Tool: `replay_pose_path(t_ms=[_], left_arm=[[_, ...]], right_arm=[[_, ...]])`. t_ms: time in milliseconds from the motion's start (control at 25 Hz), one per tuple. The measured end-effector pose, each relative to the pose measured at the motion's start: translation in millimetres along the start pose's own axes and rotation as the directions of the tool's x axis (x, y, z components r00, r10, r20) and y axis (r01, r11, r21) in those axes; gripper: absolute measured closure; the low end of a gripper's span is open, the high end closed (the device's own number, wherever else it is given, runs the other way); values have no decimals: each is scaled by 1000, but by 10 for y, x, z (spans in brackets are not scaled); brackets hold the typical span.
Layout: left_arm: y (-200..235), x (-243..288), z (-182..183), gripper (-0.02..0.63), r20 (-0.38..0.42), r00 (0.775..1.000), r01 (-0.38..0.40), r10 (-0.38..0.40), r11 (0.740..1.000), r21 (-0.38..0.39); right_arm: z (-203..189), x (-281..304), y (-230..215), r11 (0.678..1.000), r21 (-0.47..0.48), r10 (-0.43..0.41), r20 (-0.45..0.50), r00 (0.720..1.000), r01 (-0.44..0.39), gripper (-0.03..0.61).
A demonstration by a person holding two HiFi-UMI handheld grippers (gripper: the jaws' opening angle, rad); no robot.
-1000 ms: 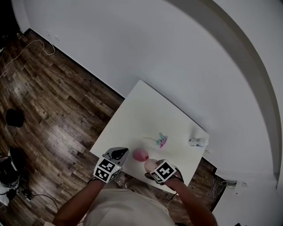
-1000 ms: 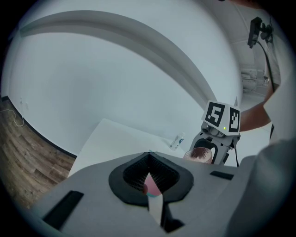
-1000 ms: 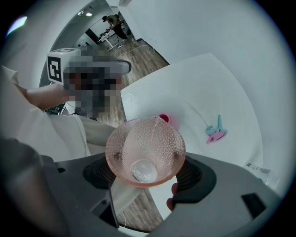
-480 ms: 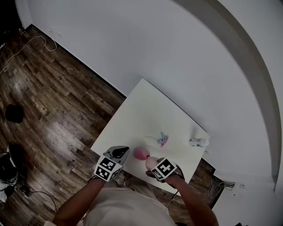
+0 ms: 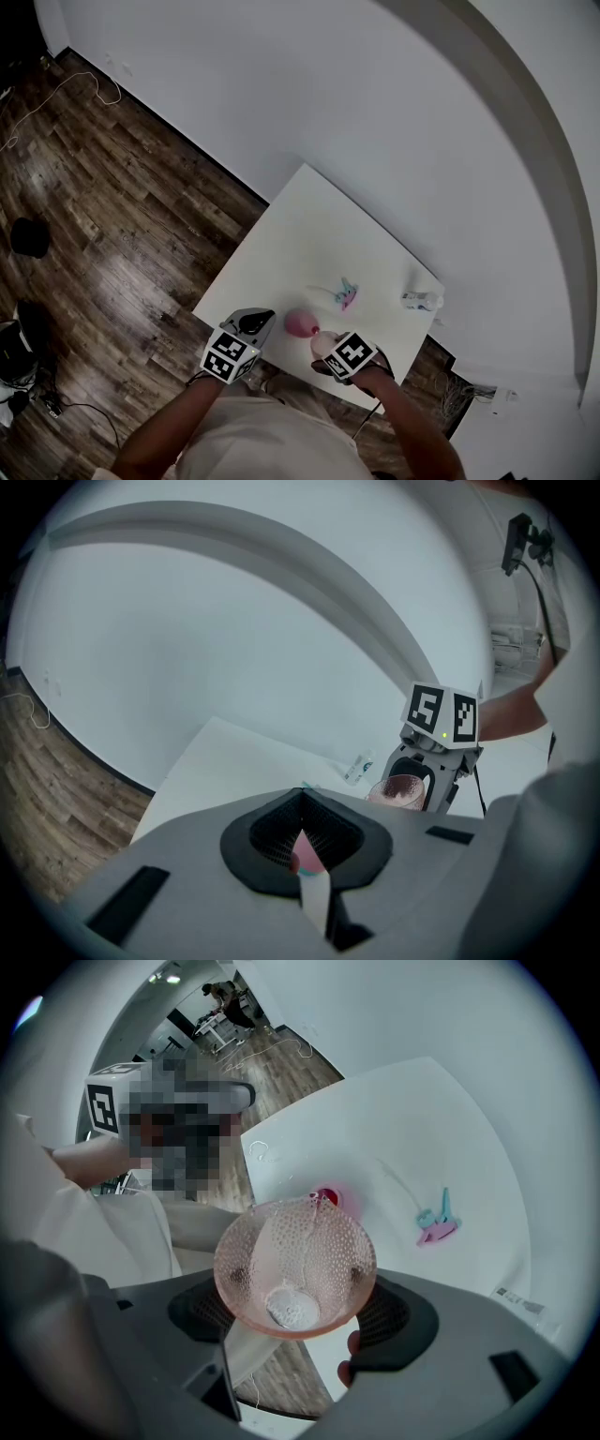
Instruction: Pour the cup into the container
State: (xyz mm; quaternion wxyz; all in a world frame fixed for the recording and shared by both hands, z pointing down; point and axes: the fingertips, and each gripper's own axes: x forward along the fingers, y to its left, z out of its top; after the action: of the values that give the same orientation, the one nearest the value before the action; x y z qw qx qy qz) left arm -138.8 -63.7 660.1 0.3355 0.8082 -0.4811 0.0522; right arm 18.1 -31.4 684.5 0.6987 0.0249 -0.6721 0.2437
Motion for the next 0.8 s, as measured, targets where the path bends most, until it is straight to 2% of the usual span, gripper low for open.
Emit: replay_pose_path(t_ms=[800], left_arm=[[32,-15,-60,603,6,1000,-6,6,1000,-18]], right_arm=[[5,6,8,1000,-13,18,-38,999,-19,215]])
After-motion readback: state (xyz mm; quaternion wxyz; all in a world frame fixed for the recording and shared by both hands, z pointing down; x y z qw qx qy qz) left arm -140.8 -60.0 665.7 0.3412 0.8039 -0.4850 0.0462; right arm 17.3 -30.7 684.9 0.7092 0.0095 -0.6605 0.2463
